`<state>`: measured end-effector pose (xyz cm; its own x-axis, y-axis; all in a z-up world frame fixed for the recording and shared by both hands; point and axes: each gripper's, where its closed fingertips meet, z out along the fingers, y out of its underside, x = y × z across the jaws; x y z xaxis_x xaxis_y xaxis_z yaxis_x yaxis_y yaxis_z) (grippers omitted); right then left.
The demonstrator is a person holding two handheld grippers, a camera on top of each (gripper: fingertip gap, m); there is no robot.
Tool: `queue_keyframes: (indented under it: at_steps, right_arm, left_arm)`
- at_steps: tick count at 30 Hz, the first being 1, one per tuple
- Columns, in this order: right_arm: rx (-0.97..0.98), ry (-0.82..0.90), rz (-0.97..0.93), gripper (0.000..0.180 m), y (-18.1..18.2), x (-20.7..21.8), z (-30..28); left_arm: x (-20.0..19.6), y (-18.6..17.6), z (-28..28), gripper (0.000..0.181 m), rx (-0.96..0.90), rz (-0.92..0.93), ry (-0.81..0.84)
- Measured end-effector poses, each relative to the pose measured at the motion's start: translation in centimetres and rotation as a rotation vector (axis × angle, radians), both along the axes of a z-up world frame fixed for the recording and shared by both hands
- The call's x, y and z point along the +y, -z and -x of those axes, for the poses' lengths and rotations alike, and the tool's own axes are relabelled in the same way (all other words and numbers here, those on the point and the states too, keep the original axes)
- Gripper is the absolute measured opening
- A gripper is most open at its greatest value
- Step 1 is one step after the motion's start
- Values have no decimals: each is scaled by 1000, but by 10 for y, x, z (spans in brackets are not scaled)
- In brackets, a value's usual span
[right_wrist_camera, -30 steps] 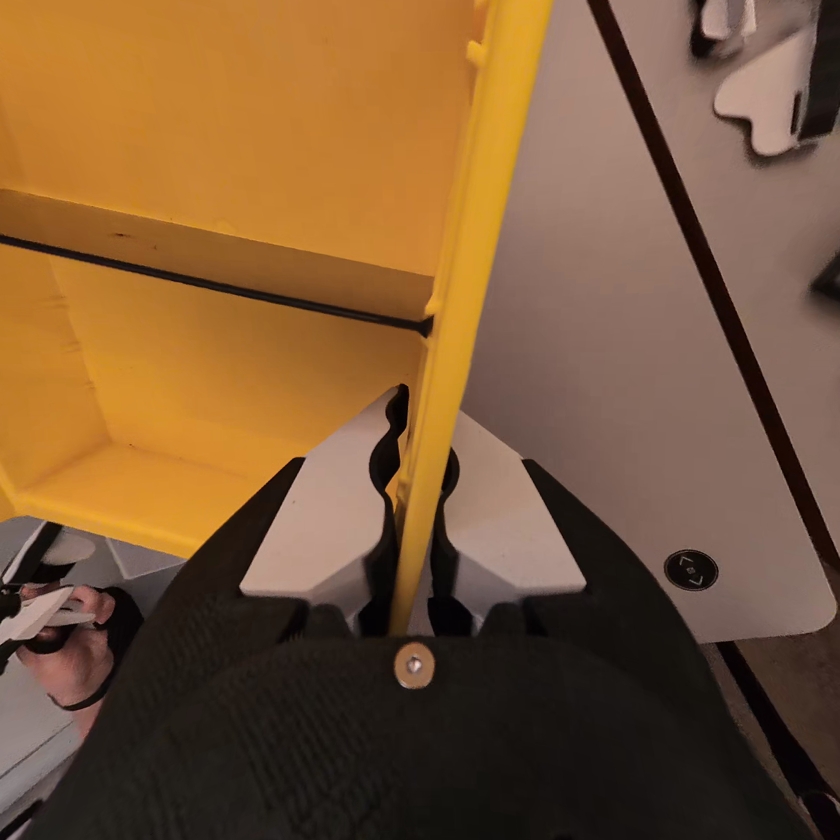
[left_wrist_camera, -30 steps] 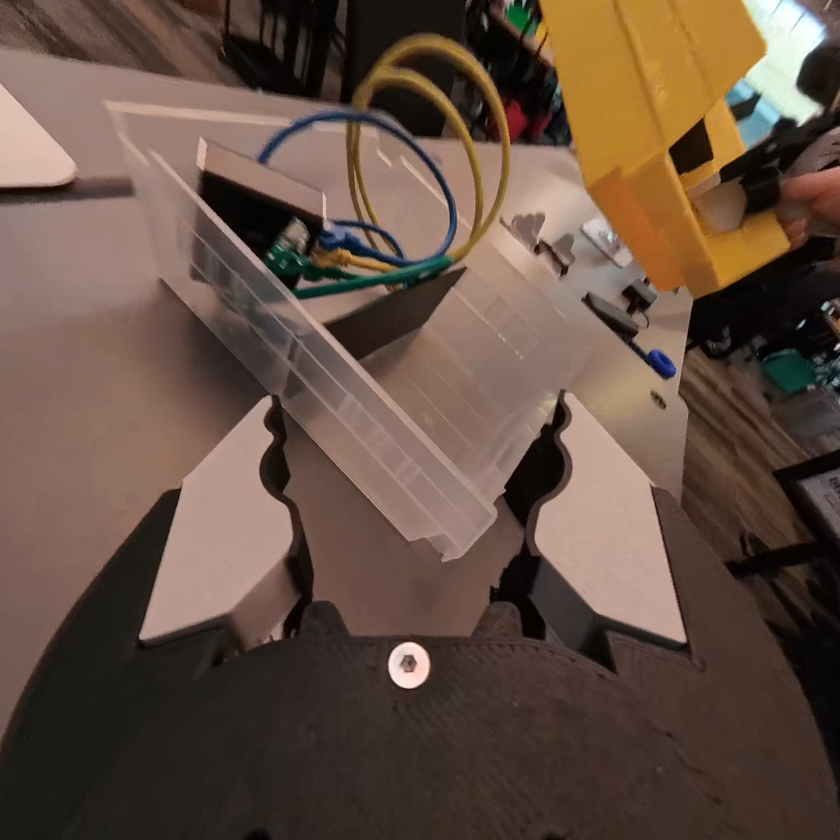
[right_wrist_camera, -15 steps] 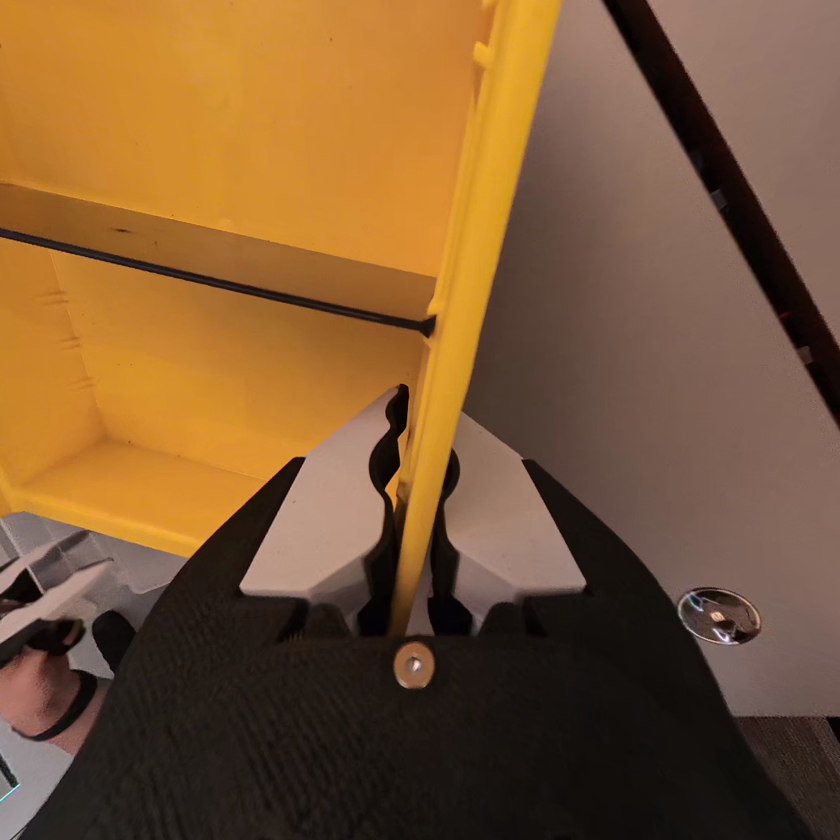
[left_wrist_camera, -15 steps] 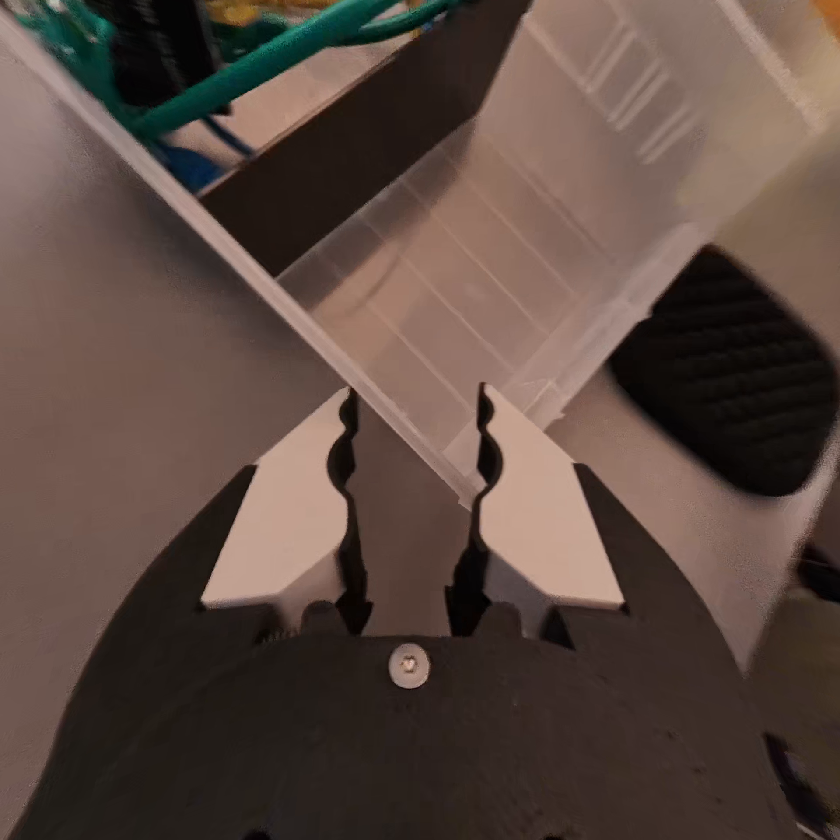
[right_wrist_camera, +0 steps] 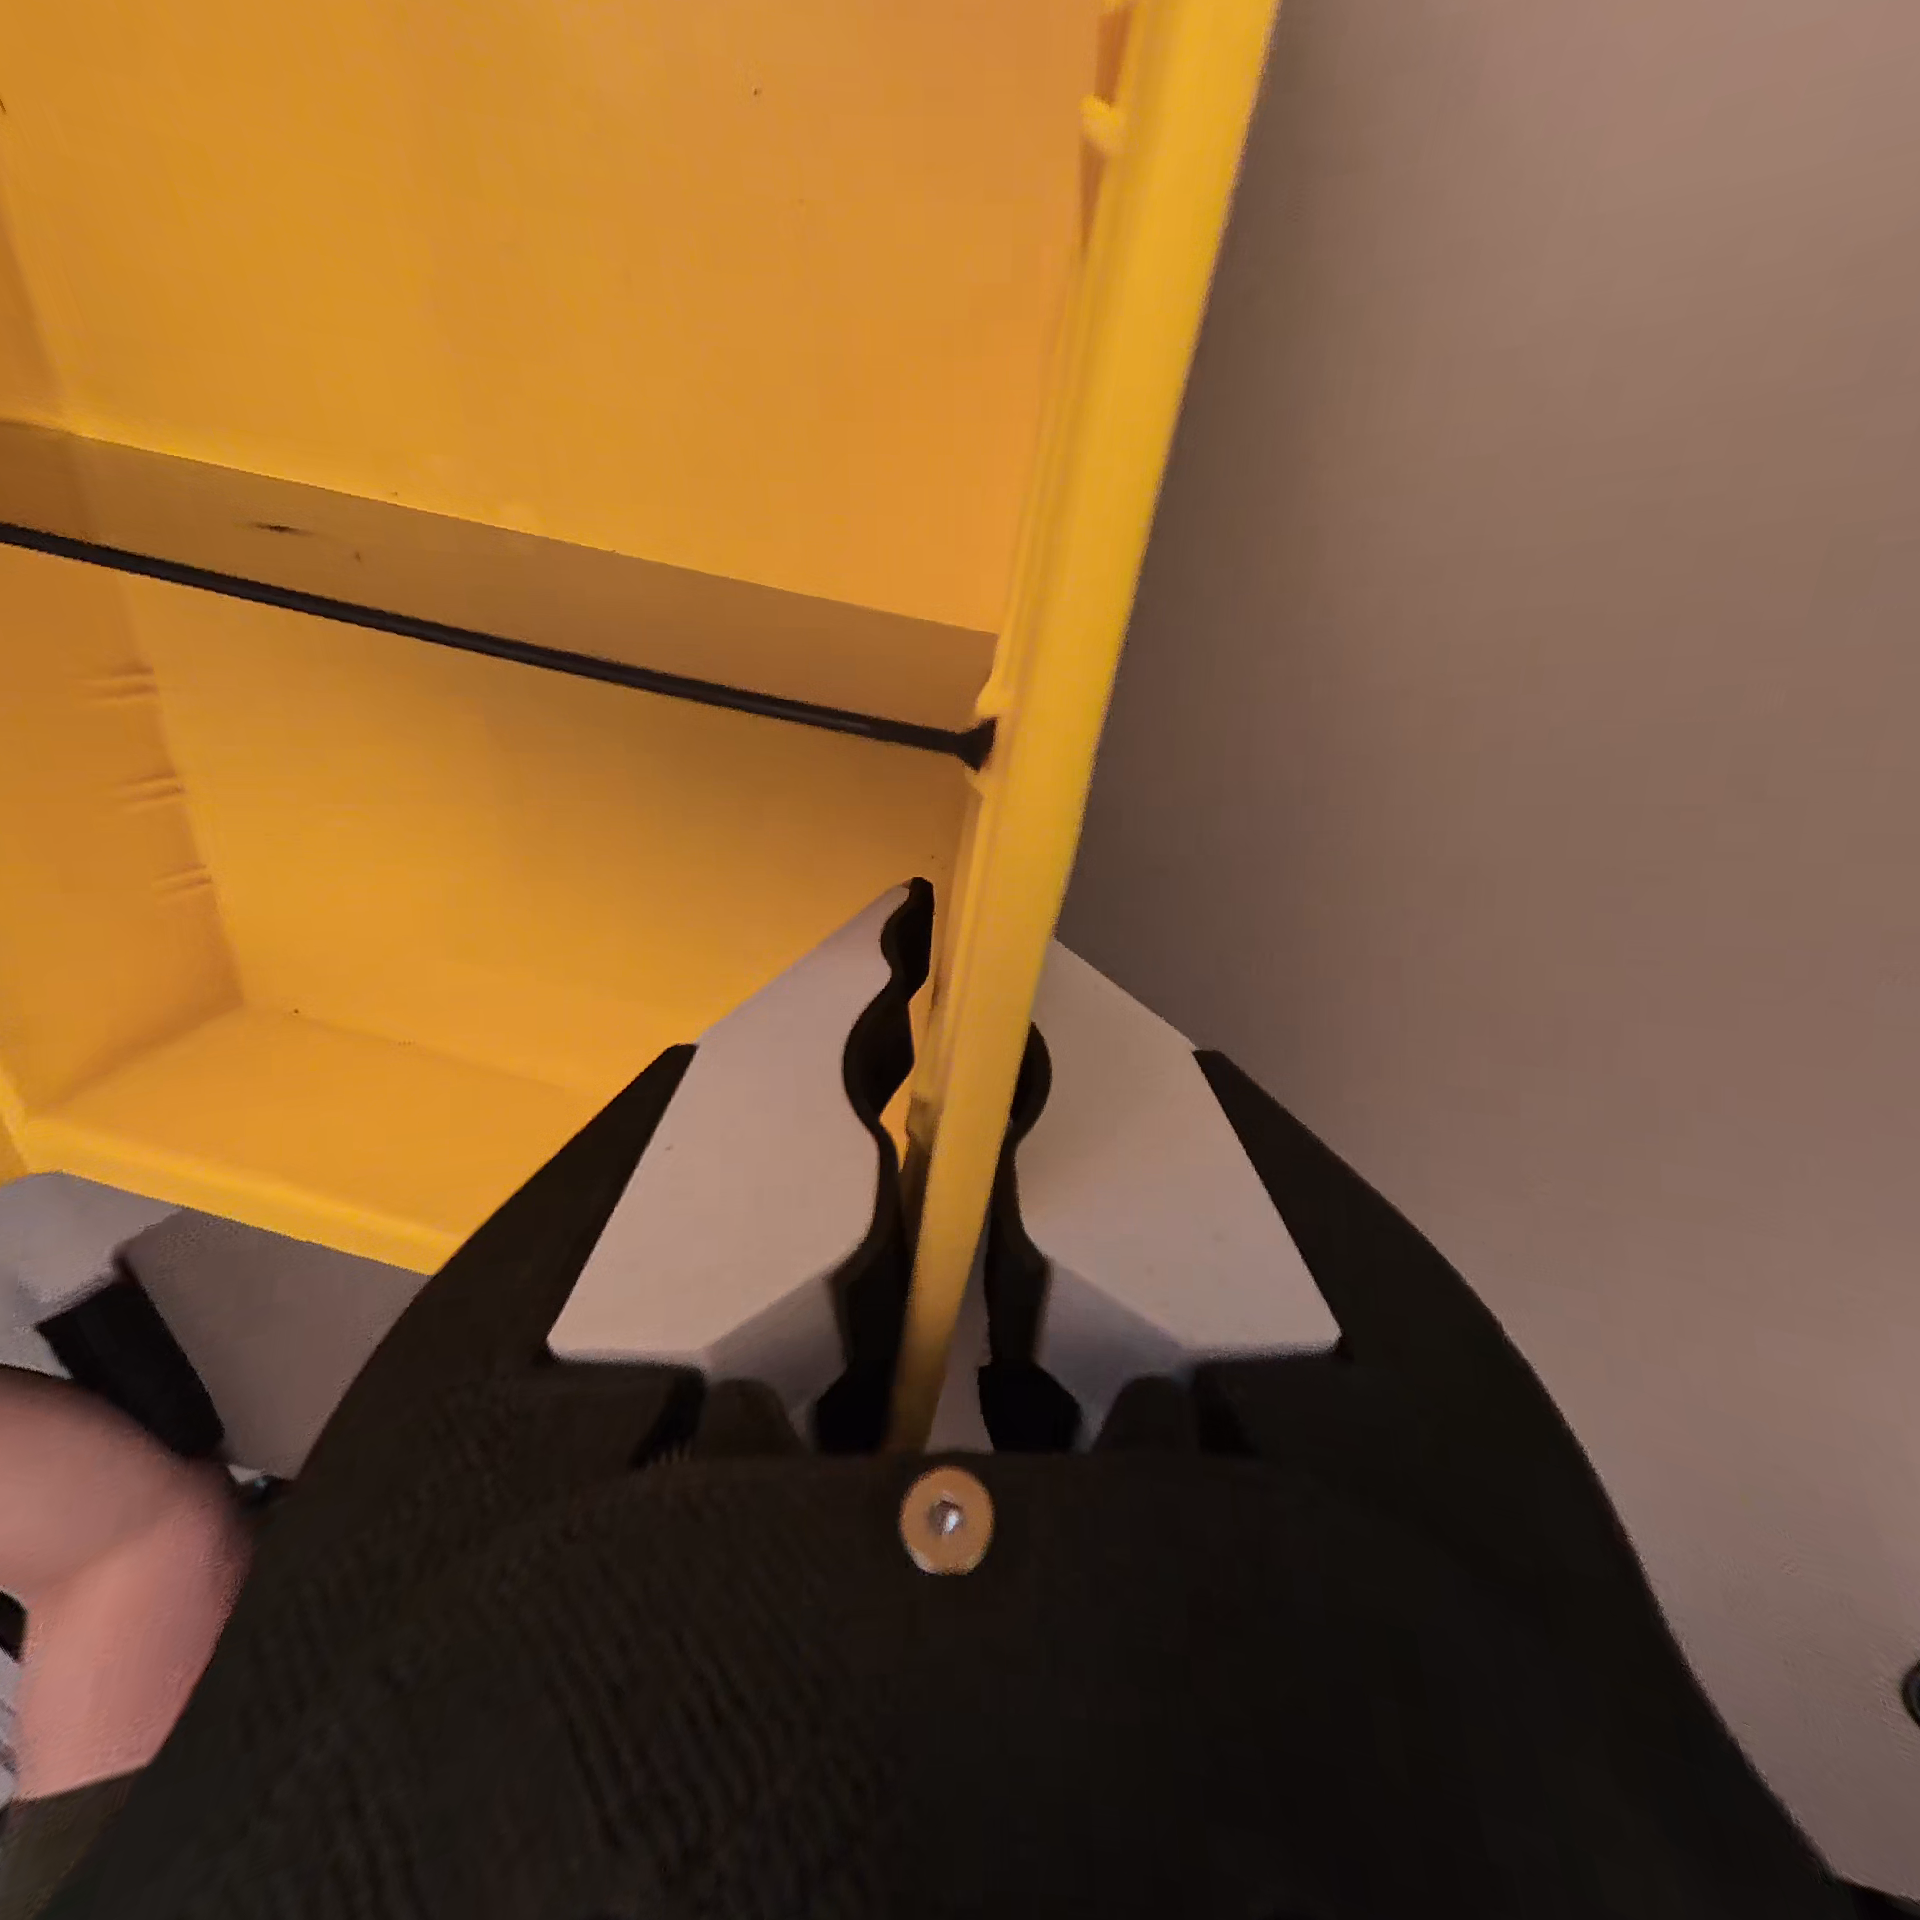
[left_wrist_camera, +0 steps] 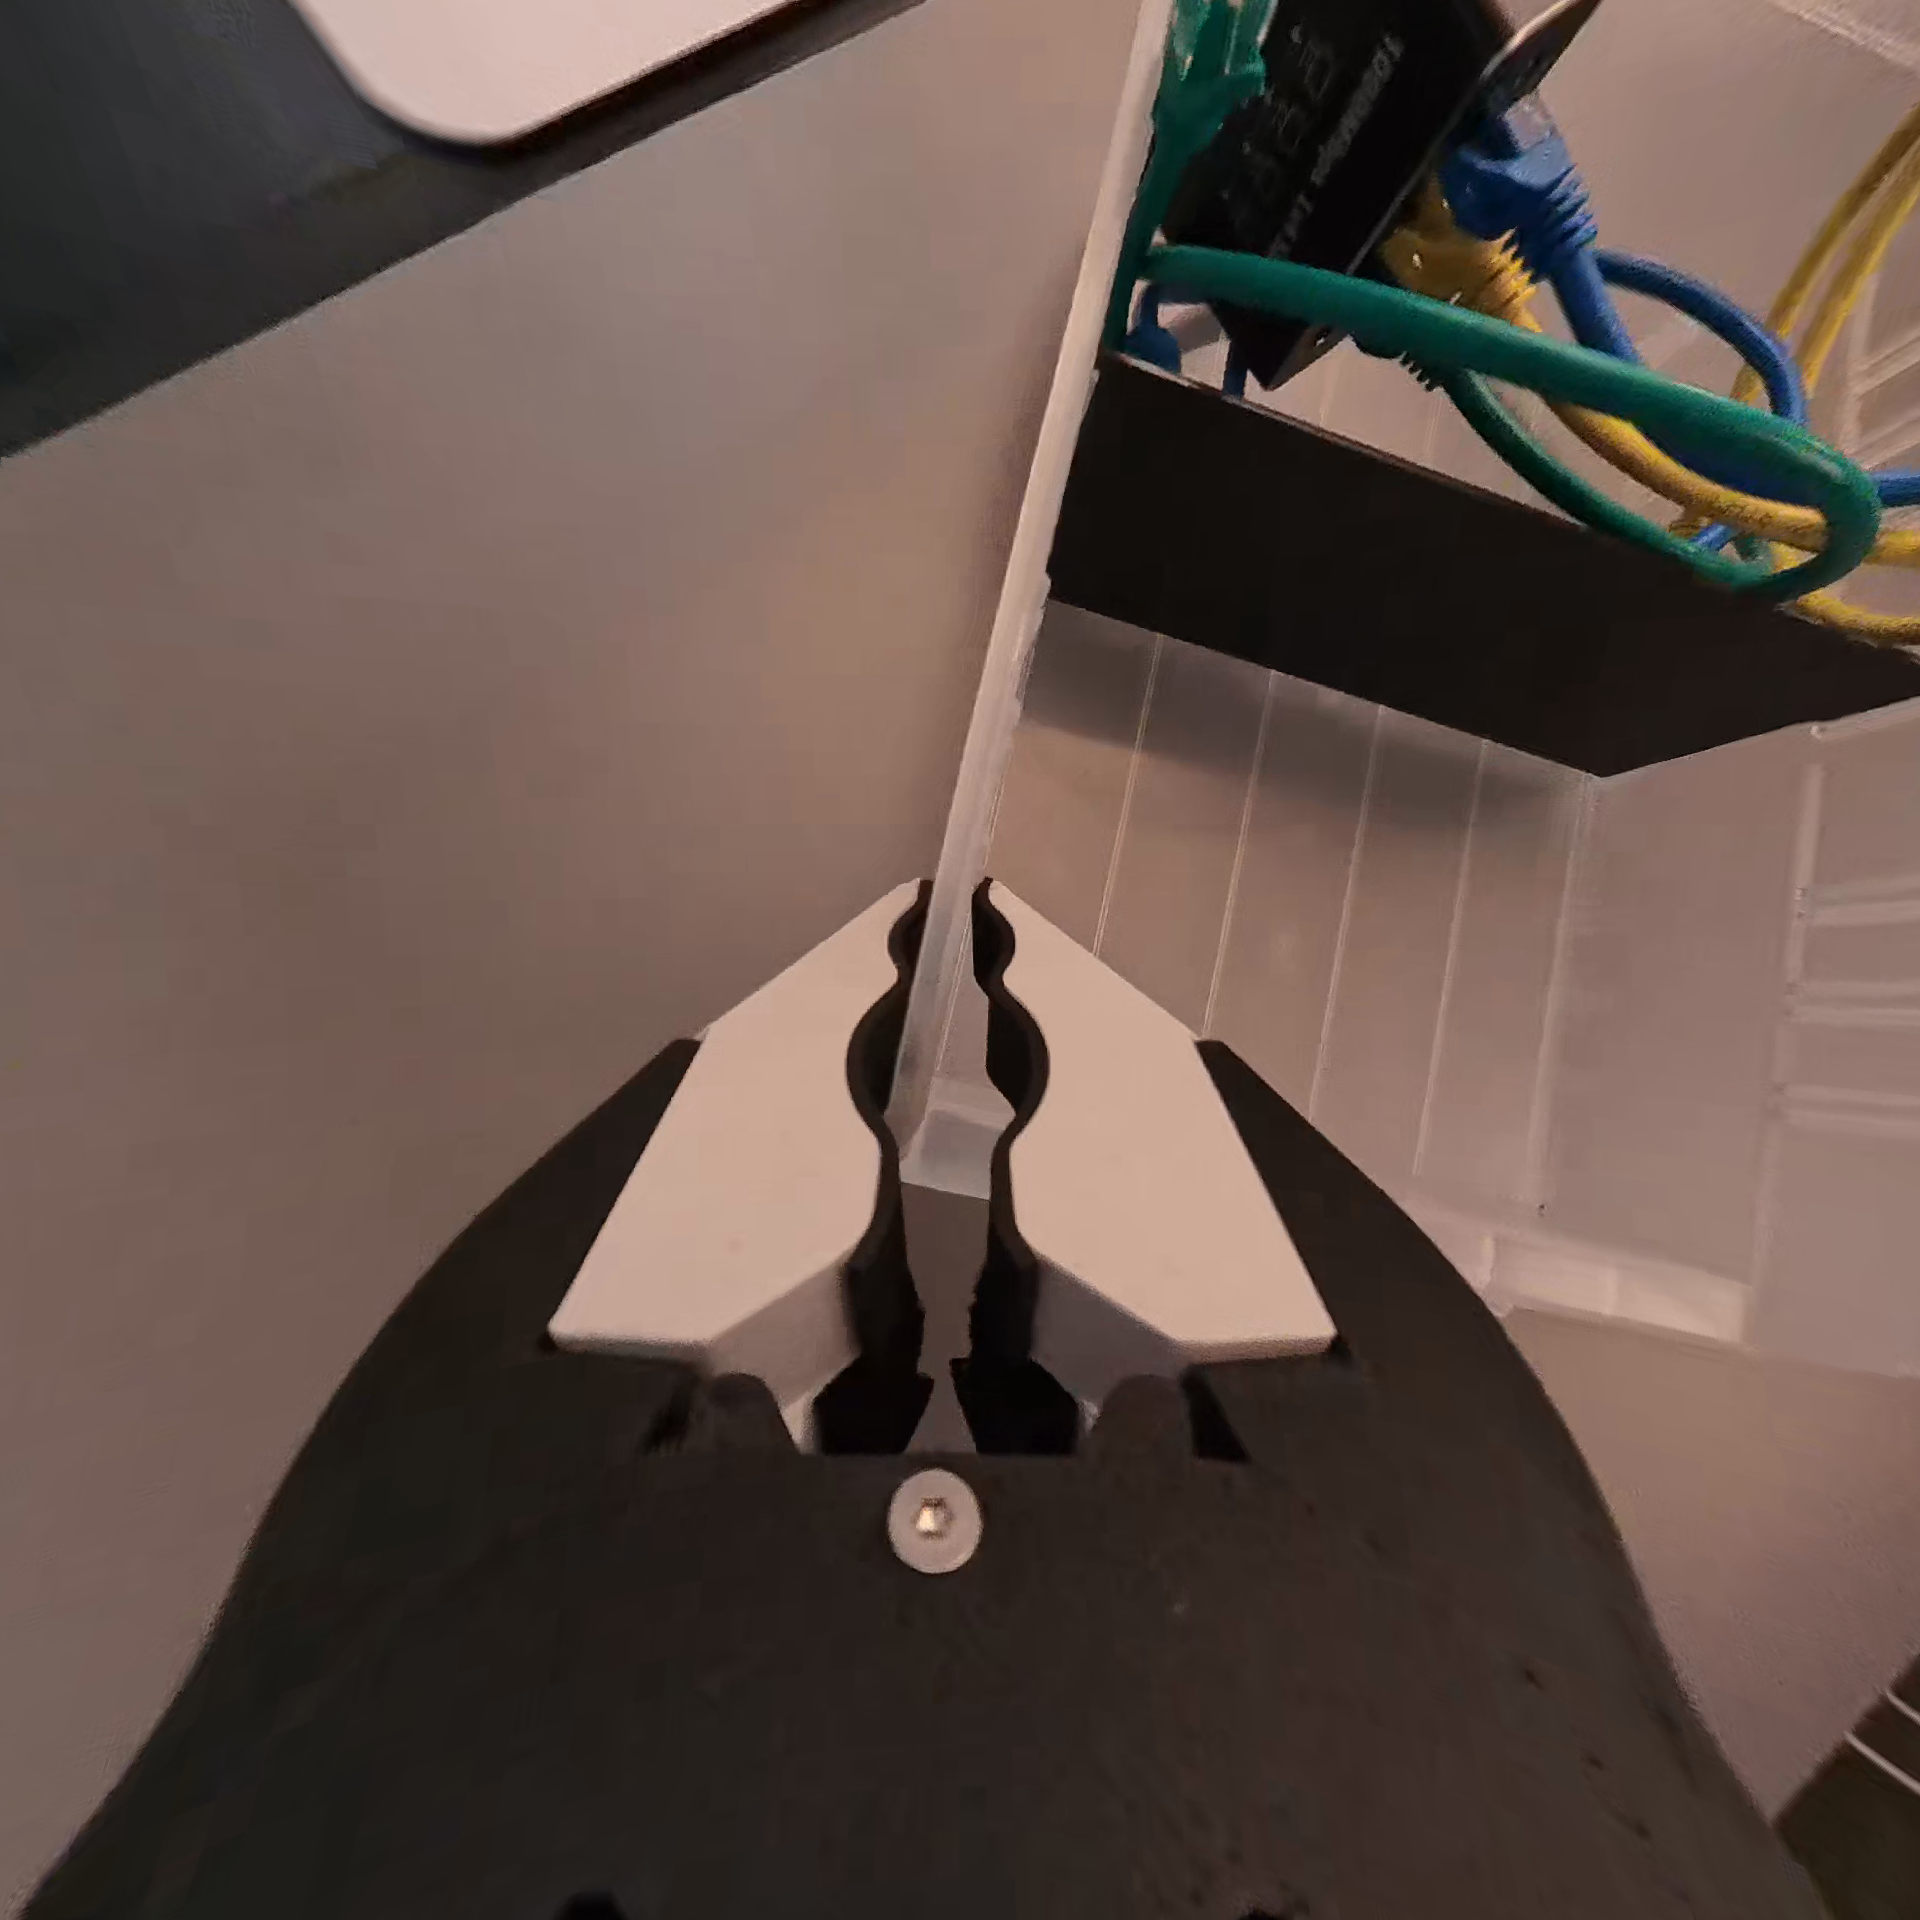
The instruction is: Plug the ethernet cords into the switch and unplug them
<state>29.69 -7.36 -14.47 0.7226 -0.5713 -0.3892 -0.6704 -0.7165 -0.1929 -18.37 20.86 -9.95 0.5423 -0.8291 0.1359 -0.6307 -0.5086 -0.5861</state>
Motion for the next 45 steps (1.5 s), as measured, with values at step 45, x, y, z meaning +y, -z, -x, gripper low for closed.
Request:
queue_keyframes:
  at_steps: [45]
  right_arm:
    - [-150, -490, 264, 6, 12, 76, 77]
  left_arm:
    - [32, 7, 191, 11, 45, 249, -453]
